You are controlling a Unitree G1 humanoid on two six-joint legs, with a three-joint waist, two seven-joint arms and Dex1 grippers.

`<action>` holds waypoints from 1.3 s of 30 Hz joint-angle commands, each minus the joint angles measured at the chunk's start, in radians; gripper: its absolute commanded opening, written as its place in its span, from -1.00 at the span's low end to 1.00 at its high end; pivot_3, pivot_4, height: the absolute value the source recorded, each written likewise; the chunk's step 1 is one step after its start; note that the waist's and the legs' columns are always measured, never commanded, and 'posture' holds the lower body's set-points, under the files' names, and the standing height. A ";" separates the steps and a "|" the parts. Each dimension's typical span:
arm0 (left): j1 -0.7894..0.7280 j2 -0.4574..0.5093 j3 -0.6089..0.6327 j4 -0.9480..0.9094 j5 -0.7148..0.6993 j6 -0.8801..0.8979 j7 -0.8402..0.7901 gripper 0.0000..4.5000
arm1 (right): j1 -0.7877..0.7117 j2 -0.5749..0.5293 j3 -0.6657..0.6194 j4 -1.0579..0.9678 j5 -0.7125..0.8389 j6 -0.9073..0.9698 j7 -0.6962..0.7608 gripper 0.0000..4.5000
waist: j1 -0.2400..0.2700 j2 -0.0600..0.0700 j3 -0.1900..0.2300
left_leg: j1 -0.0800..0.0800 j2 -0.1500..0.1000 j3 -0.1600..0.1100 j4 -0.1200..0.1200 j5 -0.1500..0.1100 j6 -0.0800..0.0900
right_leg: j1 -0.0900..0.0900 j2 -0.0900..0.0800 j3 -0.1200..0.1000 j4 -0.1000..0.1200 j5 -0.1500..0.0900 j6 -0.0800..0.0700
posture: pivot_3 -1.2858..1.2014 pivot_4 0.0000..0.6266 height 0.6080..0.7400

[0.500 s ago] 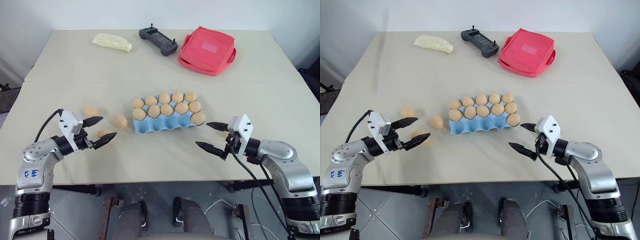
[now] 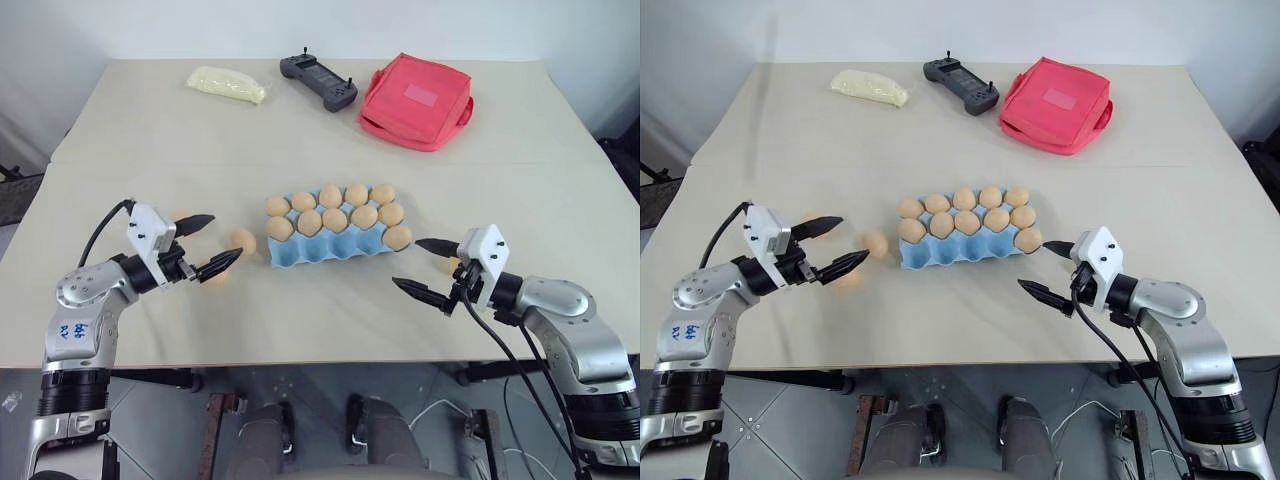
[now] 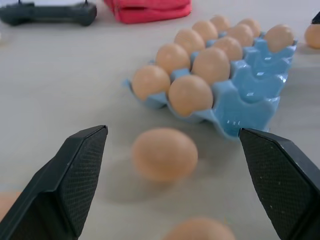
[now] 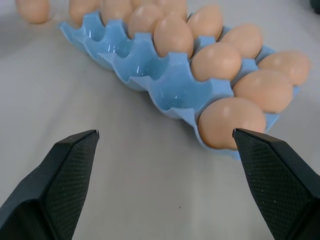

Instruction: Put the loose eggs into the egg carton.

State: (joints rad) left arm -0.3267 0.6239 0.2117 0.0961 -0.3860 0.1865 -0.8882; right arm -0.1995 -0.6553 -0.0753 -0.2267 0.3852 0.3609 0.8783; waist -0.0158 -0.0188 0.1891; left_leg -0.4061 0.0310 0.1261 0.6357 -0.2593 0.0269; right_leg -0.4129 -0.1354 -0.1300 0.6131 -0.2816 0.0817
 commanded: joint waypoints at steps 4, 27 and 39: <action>-0.058 0.002 -0.054 0.042 0.033 -0.008 -0.007 0.99 | 0.158 -0.075 -0.161 -0.168 0.064 0.082 -0.025 1.00 | 0.019 0.000 0.000 | 0.000 0.000 0.000 0.000 0.002 0.004 | 0.000 0.001 0.000 -0.001 0.000 0.000 | 0.03 -0.52 1.00; -0.013 0.015 -0.036 -0.030 -0.036 0.031 -0.092 0.99 | 0.168 -0.062 -0.294 -0.083 0.081 0.216 -0.189 1.00 | 0.034 0.000 0.000 | 0.001 0.002 0.003 0.002 -0.001 0.002 | 0.000 0.002 0.004 -0.004 0.003 -0.002 | 0.03 -0.52 1.00; 0.111 0.028 0.025 -0.161 -0.093 0.067 -0.074 0.99 | -0.004 -0.066 -0.121 0.176 -0.044 0.209 -0.211 1.00 | 0.036 0.000 0.000 | 0.000 0.002 0.004 0.002 0.001 0.007 | -0.001 0.002 0.006 -0.004 0.003 -0.002 | 0.03 -0.52 1.00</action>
State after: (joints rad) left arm -0.2252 0.6362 0.2048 -0.0236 -0.4530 0.2530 -0.9614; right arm -0.1889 -0.7186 -0.1913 -0.0436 0.3515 0.5881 0.6708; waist 0.0201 -0.0187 0.1892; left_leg -0.4062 0.0333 0.1306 0.6372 -0.2579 0.0334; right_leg -0.4135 -0.1337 -0.1241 0.6095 -0.2782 0.0795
